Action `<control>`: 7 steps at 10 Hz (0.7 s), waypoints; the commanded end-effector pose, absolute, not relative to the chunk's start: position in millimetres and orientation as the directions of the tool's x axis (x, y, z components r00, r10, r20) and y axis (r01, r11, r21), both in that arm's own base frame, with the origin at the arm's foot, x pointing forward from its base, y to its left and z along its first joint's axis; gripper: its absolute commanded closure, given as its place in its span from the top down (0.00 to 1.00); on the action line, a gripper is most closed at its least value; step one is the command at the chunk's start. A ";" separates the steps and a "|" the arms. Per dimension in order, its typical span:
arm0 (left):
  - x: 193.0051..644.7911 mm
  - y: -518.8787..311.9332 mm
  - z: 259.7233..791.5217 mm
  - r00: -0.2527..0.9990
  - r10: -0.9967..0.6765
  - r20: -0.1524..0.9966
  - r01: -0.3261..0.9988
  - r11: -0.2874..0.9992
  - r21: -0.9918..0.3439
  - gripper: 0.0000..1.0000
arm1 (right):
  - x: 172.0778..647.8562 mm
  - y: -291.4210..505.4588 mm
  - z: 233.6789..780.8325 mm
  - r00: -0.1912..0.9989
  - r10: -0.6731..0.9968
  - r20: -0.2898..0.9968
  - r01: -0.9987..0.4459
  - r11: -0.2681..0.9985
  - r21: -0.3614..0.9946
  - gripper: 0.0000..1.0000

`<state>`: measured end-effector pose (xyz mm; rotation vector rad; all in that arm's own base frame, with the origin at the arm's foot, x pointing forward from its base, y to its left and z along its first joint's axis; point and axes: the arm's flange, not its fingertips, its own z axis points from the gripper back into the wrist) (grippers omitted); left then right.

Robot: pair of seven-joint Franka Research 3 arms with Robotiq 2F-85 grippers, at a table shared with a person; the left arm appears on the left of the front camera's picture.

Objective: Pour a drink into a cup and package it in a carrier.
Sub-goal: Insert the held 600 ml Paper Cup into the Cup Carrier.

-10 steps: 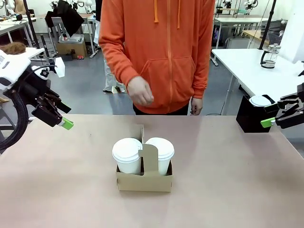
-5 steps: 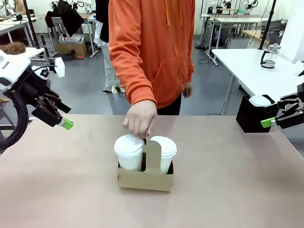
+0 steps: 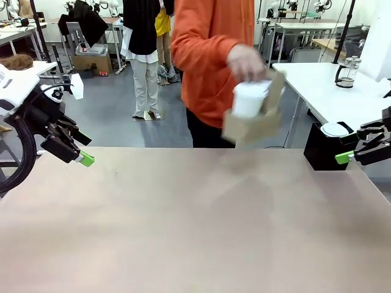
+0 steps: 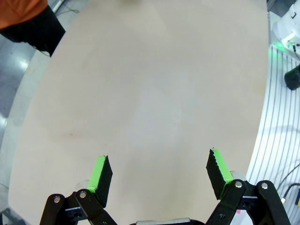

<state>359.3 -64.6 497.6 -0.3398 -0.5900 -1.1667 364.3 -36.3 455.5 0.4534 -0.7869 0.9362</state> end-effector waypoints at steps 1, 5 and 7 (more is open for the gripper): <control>358.3 -65.3 498.5 0.276 -0.746 0.607 0.928 0.370 0.034 1.00 | 363.1 -37.9 454.3 0.358 0.545 0.758 -0.844 0.536 0.013 1.00; 358.3 -65.3 498.5 0.276 -0.746 0.607 0.928 0.370 0.034 1.00 | 363.1 -37.9 454.3 0.358 0.545 0.758 -0.844 0.536 0.013 1.00; 358.3 -65.3 498.5 0.276 -0.746 0.607 0.928 0.370 0.034 1.00 | 363.1 -37.9 454.3 0.358 0.545 0.758 -0.844 0.536 0.013 1.00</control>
